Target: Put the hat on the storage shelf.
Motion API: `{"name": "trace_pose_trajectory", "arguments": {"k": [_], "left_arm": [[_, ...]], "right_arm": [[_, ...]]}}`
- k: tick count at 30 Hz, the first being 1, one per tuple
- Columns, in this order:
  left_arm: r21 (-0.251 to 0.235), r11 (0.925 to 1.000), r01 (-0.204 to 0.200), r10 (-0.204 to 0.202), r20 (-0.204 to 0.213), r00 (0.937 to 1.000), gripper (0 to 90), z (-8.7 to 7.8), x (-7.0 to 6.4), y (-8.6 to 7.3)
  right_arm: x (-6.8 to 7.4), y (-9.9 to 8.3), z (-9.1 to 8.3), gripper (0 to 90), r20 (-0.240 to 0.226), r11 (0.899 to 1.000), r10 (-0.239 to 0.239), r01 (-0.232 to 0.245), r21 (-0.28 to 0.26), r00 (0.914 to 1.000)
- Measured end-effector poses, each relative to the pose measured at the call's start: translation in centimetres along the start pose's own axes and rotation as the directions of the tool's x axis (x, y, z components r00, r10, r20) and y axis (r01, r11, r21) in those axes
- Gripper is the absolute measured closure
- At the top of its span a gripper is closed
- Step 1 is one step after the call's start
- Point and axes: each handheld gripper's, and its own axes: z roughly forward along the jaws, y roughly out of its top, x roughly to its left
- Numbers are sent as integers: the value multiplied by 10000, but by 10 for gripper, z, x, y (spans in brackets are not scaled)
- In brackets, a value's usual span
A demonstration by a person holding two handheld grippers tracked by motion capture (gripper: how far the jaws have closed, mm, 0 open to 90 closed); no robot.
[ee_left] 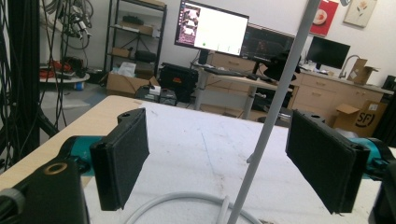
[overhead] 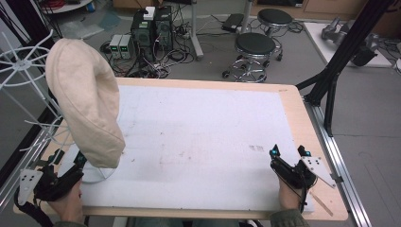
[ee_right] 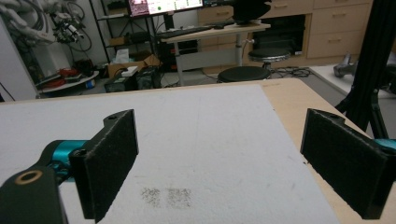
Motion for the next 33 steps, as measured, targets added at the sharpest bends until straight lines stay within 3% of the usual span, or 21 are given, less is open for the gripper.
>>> {"name": "trace_pose_trajectory", "arguments": {"k": [3, 8, 15, 28, 33], "left_arm": [[19, 10000, -23, 23, 34, 10000, 214, 0, -1, 0], [110, 9999, -41, 40, 107, 9999, 214, 1, -1, 0], [101, 9999, -55, 53, 176, 9998, 215, 1, -2, 0], [153, 9999, 40, -42, 141, 9999, 216, 1, -1, -1], [145, 9999, 38, -40, 130, 9999, 216, 1, -1, -1]], "right_arm": [[-4, -6, 1, 103, 38, 9995, -182, 181, 240, 9998], [-7, -8, 1, 103, -59, 9994, 114, -112, 319, 9999], [0, -9, 2, 103, -358, 9990, -194, 208, 396, 9992], [0, -10, 2, 103, -477, 9986, -87, 112, 521, 9988], [1, -10, 2, 103, -564, 9979, -257, 289, 572, 9981]]}}
